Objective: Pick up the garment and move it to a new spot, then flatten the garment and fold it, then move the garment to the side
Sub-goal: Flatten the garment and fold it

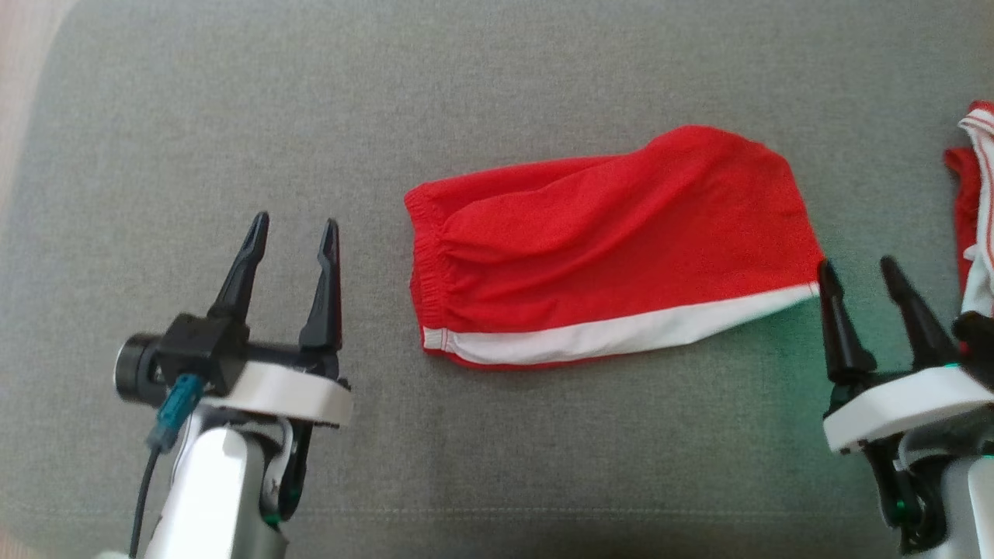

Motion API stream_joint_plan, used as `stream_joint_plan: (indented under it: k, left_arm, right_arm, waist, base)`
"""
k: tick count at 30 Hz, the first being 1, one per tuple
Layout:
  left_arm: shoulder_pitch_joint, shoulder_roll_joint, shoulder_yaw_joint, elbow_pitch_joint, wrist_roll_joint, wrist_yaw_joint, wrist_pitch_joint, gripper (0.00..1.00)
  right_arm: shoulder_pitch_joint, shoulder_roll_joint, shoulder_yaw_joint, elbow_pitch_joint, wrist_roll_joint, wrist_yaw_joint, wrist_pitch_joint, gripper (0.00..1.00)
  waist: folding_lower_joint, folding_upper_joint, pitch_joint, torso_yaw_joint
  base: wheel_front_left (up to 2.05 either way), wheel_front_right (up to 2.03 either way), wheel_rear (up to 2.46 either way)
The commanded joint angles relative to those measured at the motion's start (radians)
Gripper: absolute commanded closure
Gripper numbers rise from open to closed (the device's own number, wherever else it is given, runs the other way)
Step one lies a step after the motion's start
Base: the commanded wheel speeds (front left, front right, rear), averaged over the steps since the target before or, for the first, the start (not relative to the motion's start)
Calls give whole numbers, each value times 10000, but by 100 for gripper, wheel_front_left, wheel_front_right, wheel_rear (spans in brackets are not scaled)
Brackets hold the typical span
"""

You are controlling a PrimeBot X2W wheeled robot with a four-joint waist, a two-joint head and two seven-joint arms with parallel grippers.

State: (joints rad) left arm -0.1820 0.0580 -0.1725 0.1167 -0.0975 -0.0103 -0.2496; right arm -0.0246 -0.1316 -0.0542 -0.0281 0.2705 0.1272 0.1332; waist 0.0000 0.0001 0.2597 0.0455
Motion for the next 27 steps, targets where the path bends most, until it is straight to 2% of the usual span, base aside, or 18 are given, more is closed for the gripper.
stream_joint_plan:
  k: [1, 6, 12, 27]
  left_arm:
    - [-75, 178, 446, -323, 104, -3, -122, 0]
    - [250, 251, 519, -345, 97, 63, -122, 0]
    - [622, 311, 484, -377, 115, 112, -122, 0]
    - [1074, 387, 287, -565, 52, 252, 61, 0]
  right_arm:
    - [62, -4, 122, -578, -156, 35, -271, 0]
    - [106, 146, 285, -1348, -708, 35, -806, 0]
    - [339, 325, 538, -1924, -1042, 35, -900, 0]
    - [921, 676, 625, -2092, -999, 35, -825, 0]
  waist:
    - [0, -1, -138, -39]
    - [0, -1, -492, -108]
    - [0, -1, -878, -133]
    - [0, -1, -1224, -163]
  base:
    - [0, 0, 0]
    - [0, 0, 0]
    - [0, 0, 0]
    - [0, 0, 0]
